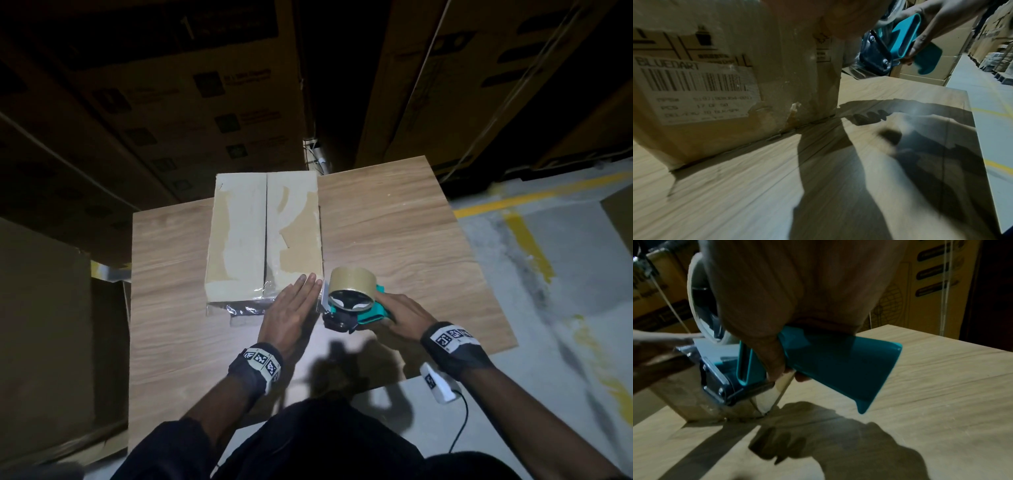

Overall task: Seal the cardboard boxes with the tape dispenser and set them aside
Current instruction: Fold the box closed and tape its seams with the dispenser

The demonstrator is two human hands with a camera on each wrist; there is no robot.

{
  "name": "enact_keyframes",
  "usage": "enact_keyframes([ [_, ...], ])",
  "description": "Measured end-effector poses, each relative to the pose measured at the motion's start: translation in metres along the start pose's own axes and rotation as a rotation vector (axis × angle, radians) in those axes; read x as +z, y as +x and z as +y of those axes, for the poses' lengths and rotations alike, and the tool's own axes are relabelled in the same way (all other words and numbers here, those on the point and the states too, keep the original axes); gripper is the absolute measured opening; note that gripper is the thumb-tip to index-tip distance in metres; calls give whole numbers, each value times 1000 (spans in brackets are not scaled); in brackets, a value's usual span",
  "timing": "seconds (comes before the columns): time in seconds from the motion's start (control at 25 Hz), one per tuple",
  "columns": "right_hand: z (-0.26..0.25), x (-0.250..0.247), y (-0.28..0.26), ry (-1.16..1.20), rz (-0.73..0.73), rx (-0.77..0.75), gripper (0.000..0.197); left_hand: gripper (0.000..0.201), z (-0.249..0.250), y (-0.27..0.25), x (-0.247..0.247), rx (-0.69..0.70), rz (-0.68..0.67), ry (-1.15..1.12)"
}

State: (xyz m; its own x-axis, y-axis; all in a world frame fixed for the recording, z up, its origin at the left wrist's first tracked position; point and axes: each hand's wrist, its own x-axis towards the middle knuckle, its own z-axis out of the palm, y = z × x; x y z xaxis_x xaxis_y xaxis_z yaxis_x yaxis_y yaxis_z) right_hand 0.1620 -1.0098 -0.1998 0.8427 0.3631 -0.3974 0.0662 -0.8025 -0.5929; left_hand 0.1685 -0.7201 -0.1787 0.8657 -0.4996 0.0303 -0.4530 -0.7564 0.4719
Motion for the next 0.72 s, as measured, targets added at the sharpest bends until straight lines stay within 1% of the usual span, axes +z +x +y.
enact_keyframes([
  [0.08,-1,-5,-3,-12,-44,53,62,90,2,1,-2,23,12,30],
  [0.12,-2,-7,-5,-64,-103,73,60,91,2,0,-2,25,27,33],
  [0.2,0,4,-11,-144,-199,100,45,87,1,-2,0,21,38,26],
  [0.24,2,15,-19,-77,-198,132,40,78,0,-2,1,15,16,44],
  [0.28,2,24,-25,59,-154,180,40,71,-1,-1,2,15,2,81],
  [0.36,2,35,-31,336,-3,268,39,74,-3,0,4,7,13,96],
  [0.44,-1,35,-33,478,164,387,34,75,-1,-1,3,2,0,102],
  [0.48,-2,33,-33,512,214,441,33,75,0,-1,3,3,-13,122],
  [0.56,2,35,-26,653,267,564,38,76,0,2,6,12,-42,136],
  [0.64,8,42,-16,827,315,671,48,77,0,5,9,12,-80,144],
  [0.72,18,52,-3,953,325,703,54,75,0,9,12,13,-111,157],
])
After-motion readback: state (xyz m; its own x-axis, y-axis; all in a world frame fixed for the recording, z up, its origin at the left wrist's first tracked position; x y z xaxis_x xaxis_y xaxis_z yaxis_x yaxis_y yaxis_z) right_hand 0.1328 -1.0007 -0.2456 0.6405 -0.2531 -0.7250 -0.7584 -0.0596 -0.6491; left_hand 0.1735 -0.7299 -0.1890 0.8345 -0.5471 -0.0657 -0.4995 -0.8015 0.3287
